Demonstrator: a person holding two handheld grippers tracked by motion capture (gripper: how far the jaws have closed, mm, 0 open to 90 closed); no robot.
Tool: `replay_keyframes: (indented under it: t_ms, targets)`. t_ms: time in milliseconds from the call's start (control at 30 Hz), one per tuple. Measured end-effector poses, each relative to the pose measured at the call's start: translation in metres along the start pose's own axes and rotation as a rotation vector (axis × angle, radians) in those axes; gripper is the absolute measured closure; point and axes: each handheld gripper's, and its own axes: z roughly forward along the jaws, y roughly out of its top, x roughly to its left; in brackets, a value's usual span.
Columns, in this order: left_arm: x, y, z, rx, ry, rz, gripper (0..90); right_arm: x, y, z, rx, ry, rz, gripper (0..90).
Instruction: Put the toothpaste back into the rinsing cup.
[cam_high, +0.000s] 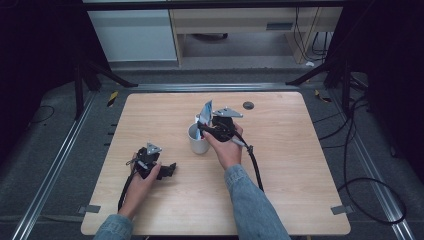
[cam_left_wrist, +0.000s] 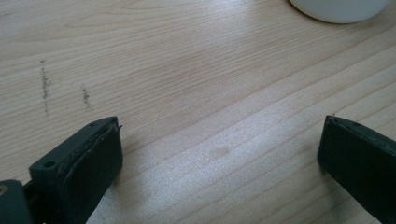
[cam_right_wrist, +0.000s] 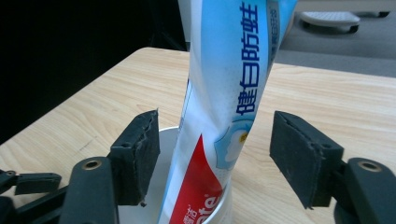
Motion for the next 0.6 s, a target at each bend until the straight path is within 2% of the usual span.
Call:
replay_keyframes:
  t_ms: [200, 600]
  targets:
    - [0.0, 0.0, 0.0, 0.0, 0.0, 0.0, 0.0, 0.002, 0.0019, -0.0007, 0.001, -0.023, -0.018, 29.1]
    - [-0.0001, 0.0, 0.0, -0.001, 0.0, -0.001, 0.0, 0.0026, 0.0059, -0.004, 0.026, -0.056, -0.056, 15.7]
